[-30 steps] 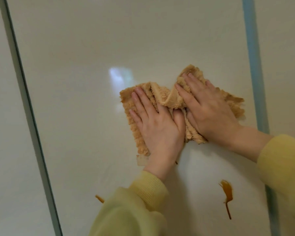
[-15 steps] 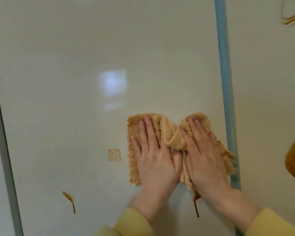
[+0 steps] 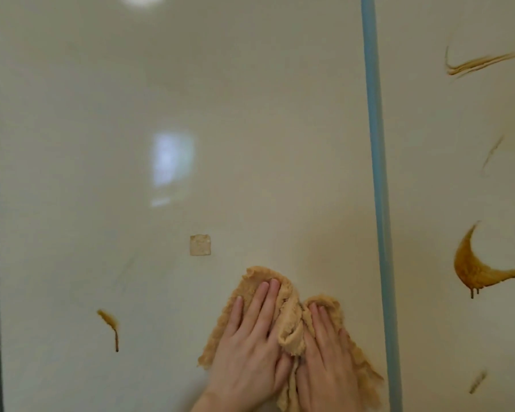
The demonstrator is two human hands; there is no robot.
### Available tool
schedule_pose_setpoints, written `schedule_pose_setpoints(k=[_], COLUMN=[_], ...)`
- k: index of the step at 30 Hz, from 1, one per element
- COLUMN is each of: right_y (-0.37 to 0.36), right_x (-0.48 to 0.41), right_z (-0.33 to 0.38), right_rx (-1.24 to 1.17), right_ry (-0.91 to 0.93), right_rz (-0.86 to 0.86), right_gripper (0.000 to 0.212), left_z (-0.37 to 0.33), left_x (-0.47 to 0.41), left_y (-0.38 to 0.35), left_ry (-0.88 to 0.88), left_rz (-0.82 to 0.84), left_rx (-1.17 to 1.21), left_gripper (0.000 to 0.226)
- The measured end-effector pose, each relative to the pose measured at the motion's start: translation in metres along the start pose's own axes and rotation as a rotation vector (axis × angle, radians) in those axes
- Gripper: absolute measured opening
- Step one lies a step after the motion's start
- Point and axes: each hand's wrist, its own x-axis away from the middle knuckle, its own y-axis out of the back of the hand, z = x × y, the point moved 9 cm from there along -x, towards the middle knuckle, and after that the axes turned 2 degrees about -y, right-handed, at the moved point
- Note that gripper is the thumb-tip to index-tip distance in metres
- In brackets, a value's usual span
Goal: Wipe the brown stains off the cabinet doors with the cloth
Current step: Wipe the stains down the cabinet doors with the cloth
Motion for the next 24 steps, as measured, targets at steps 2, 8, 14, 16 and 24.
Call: schedule_pose_setpoints(k=[2,8,14,16,24], right_y=[-0.006,-0.04,-0.067,-0.072,-0.077], right_x=[-0.007,-0.034,-0.064,-0.076,-0.069], right_z=[0.021,0.106,0.18,0.199,0.201], right_rx=[0.017,0.064,0.099,0.094,0.141], right_ry=[0.07,0.265,0.301,0.283,0.384], right_rz=[0.017,0.04,0.095,0.112,0.141], right_gripper=[0.039,0.041,0.044,0.038,0.045], left_z=[0.022,0.11,0.189,0.209,0.2], left_x=[0.01,0.051,0.069,0.073,0.085], left_y=[0.008,0.037,0.065,0.073,0.067], left_ry=[0.015,0.019,0.011,0.094,0.238], left_rz=[0.004,0.043,0.079,0.089,0.108], left_rx=[-0.013,-0.109,-0.207,-0.189,-0.104], left_gripper=[0.069,0.063,0.065,0.065,0.064])
